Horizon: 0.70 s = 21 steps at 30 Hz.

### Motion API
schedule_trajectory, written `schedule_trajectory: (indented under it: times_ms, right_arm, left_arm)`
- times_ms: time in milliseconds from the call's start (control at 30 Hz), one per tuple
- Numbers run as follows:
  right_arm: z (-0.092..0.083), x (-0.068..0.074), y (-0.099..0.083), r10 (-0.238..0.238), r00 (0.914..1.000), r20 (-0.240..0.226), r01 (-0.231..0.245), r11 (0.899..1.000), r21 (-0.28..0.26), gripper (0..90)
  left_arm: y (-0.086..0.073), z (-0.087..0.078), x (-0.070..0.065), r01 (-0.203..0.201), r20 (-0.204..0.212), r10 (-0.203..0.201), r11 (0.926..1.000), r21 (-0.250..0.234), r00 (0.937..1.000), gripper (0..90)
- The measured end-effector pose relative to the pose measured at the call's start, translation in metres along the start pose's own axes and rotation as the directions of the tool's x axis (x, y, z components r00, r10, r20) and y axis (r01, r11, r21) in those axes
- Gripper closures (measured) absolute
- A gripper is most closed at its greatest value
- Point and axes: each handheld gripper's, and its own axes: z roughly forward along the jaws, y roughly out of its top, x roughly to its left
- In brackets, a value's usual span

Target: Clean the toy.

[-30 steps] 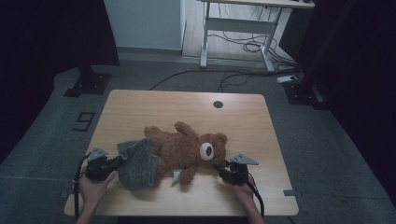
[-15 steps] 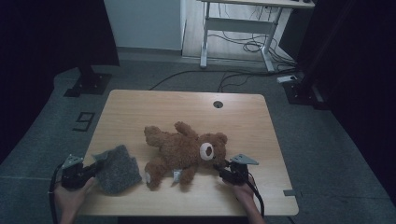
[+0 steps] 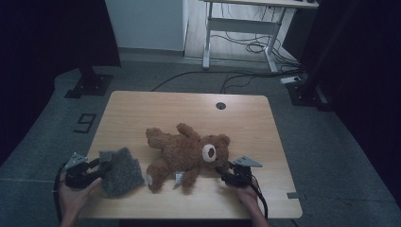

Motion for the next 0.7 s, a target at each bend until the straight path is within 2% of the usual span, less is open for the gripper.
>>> schedule_trajectory:
  times_ms: [67, 133, 333, 533, 700]
  right_arm:
    - [-0.002, -0.001, 0.0, 0.012, 0.9999, 0.009, -0.012, 1.0, 0.005, 33.0]
    - [-0.004, -0.003, 0.001, 0.019, 0.9998, 0.012, -0.019, 1.0, 0.004, 29.7]
    - [-0.012, -0.006, 0.003, 0.017, 0.9998, -0.003, -0.018, 0.999, -0.027, 25.9]
    - [-0.024, -0.009, 0.005, 0.012, 0.9996, -0.026, -0.014, 0.995, -0.094, 25.6]
    - [-0.033, -0.009, 0.007, -0.017, 0.9989, -0.044, 0.011, 0.991, -0.136, 26.0]
  left_arm:
    - [0.005, -0.004, -0.003, -0.006, 0.018, 0.007, 0.9997, -0.022, 0.9998, 29.3]
    - [0.011, -0.006, -0.009, -0.029, 0.027, 0.03, 0.9992, -0.029, 0.9992, 26.9]
    - [0.019, -0.003, -0.036, -0.064, 0.065, 0.067, 0.9965, -0.054, 0.9956, 26.3]
    - [0.032, 0.012, -0.07, -0.113, 0.142, 0.12, 0.9922, -0.052, 0.9826, 26.5]
    - [0.039, 0.022, -0.092, -0.14, 0.19, 0.147, 0.9888, -0.051, 0.9706, 26.6]
